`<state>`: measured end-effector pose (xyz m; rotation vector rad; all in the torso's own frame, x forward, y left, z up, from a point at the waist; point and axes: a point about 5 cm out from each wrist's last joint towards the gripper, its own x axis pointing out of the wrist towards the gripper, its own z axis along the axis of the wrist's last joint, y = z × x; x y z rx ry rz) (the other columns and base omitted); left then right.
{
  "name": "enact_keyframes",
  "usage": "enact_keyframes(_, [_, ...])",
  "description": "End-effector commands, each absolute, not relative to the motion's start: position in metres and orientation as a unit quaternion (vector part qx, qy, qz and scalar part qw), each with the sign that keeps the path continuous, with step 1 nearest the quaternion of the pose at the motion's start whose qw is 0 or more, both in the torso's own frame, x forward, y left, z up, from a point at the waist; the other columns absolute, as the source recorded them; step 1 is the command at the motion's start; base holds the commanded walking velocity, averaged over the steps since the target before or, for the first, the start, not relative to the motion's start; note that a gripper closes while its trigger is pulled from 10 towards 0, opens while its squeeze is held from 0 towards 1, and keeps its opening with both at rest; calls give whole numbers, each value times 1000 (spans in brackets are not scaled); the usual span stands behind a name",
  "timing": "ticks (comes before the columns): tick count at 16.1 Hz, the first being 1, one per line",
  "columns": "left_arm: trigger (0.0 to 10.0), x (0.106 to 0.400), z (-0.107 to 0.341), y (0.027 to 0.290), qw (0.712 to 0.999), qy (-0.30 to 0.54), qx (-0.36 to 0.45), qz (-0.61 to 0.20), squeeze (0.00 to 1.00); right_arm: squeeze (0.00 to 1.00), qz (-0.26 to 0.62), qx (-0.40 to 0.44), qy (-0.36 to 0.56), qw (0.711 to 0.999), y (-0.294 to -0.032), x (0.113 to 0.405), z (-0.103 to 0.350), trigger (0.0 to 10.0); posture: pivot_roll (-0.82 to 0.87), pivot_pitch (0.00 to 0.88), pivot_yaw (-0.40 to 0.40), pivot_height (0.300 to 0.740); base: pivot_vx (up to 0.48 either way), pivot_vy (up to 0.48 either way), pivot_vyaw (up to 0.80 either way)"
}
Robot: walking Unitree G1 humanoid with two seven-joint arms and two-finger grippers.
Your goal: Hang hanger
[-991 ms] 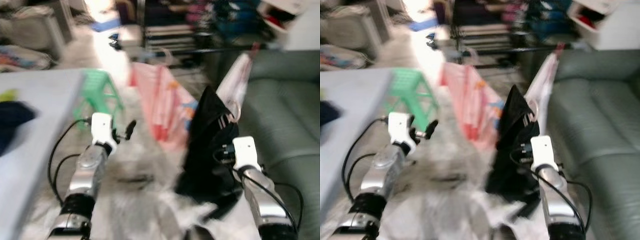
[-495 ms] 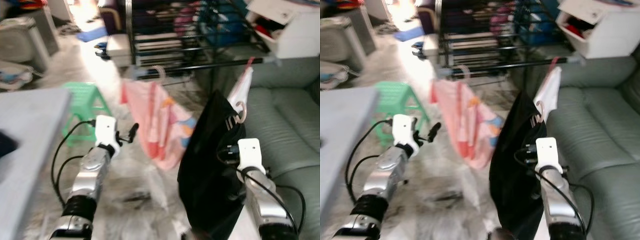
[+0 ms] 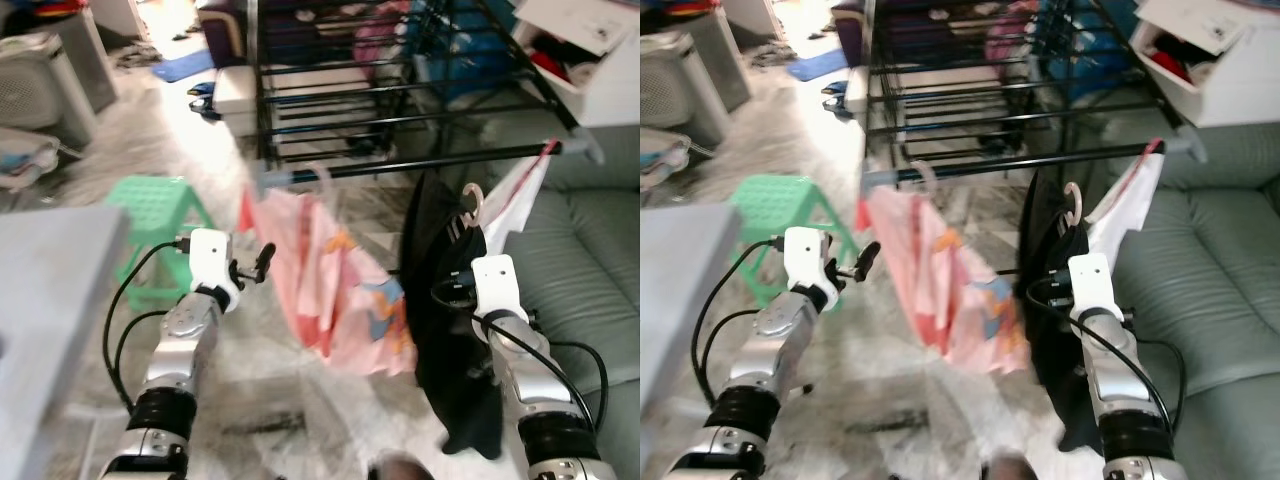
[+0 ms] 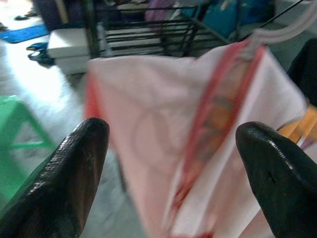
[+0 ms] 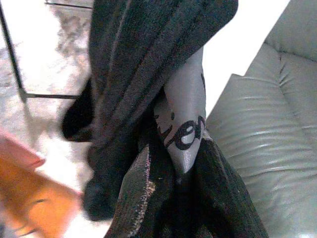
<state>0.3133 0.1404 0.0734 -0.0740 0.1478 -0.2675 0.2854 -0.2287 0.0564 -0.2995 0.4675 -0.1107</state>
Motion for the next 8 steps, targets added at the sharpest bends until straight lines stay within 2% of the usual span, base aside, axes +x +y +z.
enact_keyframes(1, [10000, 314, 74, 136, 988, 73, -33, -134, 0, 0, -55, -153, 201, 966, -231, 293, 68, 10000, -56, 0, 35, 740, 0, 0, 0])
enact_keyframes(4, [10000, 317, 75, 138, 990, 70, -20, -118, 0, 0, -20, -176, 155, 972, -218, 305, 81, 10000, -53, 0, 40, 740, 0, 0, 0])
enact_keyframes(8, [10000, 321, 77, 140, 994, 68, 13, -81, 0, 0, -8, -157, 141, 978, -208, 318, 89, 10000, -37, 0, 37, 740, 0, 0, 0])
